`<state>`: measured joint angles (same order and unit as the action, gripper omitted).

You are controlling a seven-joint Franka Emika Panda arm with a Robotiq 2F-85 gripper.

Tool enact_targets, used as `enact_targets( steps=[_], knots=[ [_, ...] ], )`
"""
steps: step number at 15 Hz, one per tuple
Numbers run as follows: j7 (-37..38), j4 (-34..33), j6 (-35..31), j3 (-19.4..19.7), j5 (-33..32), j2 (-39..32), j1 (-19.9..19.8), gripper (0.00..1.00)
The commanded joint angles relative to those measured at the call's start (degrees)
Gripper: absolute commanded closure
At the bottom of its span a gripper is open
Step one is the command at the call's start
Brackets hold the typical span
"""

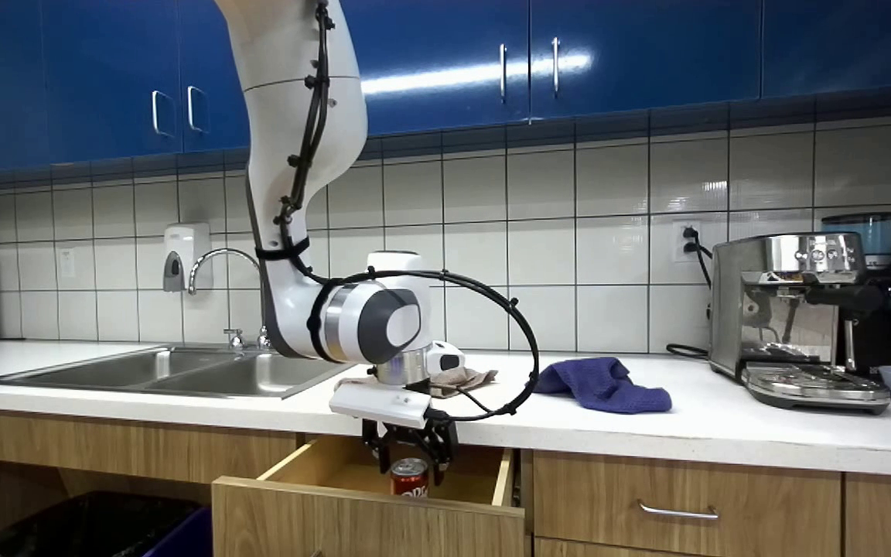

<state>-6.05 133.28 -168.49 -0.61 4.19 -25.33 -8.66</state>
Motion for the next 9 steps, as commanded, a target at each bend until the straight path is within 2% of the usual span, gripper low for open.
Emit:
enact_targets(
  steps=[1,9],
  knots=[
    [-2.59,2.51,-0.52,-3.04,1.16,3.24,-2.91,0.00],
    [-2.70,7.14,-0.49,-3.09,1.57,9.20,-3.29,0.00]
  ],
)
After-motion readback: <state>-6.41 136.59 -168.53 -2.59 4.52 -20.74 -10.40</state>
